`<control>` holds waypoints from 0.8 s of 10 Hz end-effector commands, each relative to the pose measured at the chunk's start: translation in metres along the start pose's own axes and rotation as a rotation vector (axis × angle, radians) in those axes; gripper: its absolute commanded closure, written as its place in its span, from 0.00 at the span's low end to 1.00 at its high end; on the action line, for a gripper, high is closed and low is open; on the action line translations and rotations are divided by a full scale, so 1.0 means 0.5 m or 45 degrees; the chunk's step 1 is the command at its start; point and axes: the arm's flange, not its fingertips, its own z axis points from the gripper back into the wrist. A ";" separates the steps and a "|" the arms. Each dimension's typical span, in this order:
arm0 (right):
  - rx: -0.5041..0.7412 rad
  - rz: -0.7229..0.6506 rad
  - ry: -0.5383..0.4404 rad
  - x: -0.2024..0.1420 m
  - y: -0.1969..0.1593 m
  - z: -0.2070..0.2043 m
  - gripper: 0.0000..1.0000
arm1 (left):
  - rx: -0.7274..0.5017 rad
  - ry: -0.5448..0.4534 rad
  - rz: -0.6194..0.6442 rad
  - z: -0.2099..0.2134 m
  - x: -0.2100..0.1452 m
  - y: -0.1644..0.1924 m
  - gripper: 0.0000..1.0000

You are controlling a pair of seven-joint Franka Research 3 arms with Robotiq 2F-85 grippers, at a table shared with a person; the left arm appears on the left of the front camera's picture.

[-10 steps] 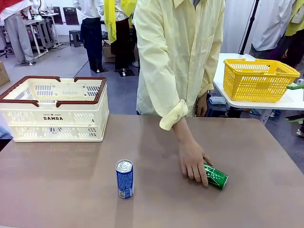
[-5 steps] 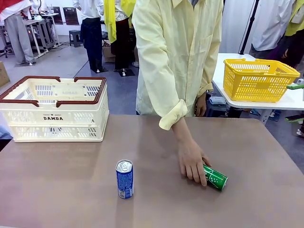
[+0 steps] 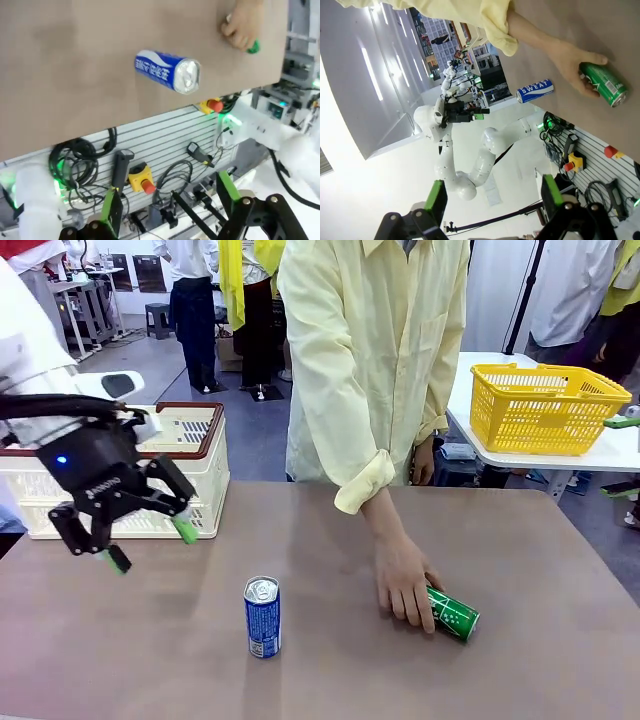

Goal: Place the drinks into the Shopping basket.
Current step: Pick up one drink and place it into the Shopping basket.

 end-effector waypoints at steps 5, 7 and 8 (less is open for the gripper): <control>-0.008 -0.005 0.004 -0.003 0.006 0.004 0.00 | -0.457 -0.379 0.249 0.126 -0.238 0.344 0.00; -0.008 -0.005 0.004 -0.003 0.006 0.004 0.00 | -0.573 -0.377 0.266 0.104 -0.264 0.399 0.00; -0.008 -0.005 0.004 -0.003 0.006 0.004 0.00 | -0.579 -0.360 0.252 0.100 -0.257 0.396 0.00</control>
